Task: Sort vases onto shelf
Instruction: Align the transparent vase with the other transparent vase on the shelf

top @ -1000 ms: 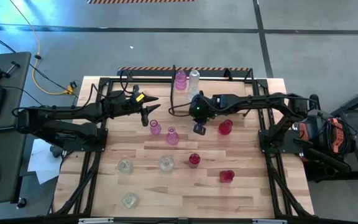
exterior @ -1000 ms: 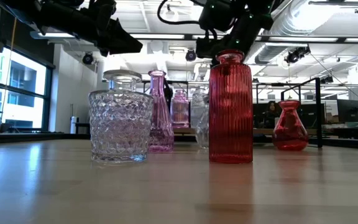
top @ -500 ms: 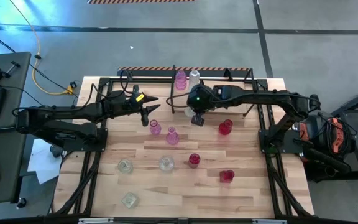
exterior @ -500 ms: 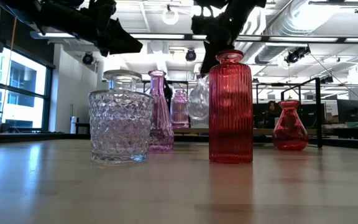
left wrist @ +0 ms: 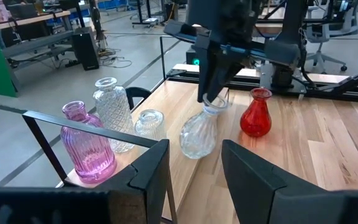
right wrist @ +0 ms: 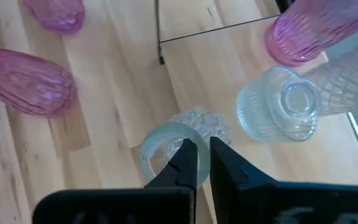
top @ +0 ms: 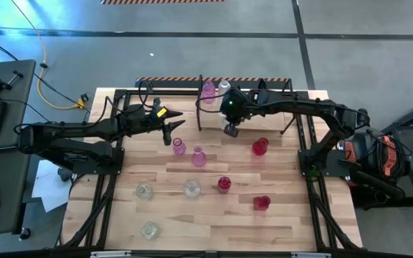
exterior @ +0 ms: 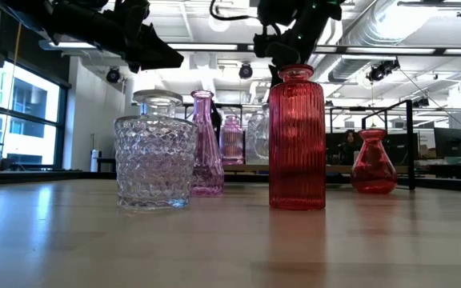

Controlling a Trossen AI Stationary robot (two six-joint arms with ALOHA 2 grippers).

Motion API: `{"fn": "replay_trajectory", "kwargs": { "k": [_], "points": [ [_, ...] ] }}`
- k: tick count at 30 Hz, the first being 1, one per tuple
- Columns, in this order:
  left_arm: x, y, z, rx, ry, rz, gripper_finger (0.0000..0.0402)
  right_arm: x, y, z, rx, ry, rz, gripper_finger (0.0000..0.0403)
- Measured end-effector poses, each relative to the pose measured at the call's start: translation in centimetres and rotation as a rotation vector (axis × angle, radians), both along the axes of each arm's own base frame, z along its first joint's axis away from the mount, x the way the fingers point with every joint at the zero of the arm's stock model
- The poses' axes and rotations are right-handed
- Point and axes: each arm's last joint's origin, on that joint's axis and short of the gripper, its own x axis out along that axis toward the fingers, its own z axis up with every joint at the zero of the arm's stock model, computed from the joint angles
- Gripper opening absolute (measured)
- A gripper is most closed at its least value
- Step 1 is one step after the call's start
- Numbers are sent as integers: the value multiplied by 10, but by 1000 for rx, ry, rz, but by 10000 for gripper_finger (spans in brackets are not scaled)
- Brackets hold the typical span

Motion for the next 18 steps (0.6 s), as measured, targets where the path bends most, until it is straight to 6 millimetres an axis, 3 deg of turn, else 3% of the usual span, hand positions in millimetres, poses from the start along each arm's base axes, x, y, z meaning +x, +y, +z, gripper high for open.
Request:
{"fn": "replay_trajectory", "kwargs": {
  "k": [18],
  "points": [
    [0, 0, 0, 0, 0, 0, 140, -9, -24, 0, 102, -45, -18, 0]
  ]
}}
